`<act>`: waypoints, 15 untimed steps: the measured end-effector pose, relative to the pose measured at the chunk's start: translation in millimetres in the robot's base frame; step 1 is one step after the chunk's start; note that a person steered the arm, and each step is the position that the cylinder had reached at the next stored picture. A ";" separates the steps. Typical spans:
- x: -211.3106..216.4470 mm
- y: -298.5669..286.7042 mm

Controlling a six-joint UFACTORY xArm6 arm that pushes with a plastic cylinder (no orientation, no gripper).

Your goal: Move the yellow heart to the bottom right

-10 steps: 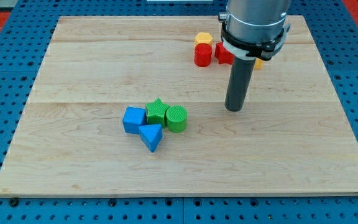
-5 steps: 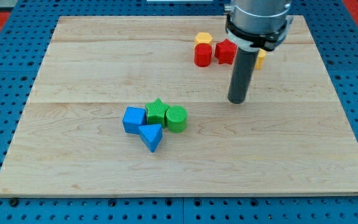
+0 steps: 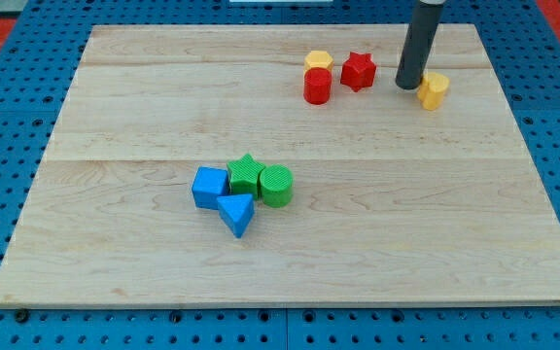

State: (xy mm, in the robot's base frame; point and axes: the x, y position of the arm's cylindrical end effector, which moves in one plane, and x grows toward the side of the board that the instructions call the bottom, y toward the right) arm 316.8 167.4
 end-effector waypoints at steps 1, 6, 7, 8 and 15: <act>-18.4 -2.8; 47.2 21.8; 77.9 4.3; 56.3 2.9; 169.6 64.5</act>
State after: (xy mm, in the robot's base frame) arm 486.4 231.9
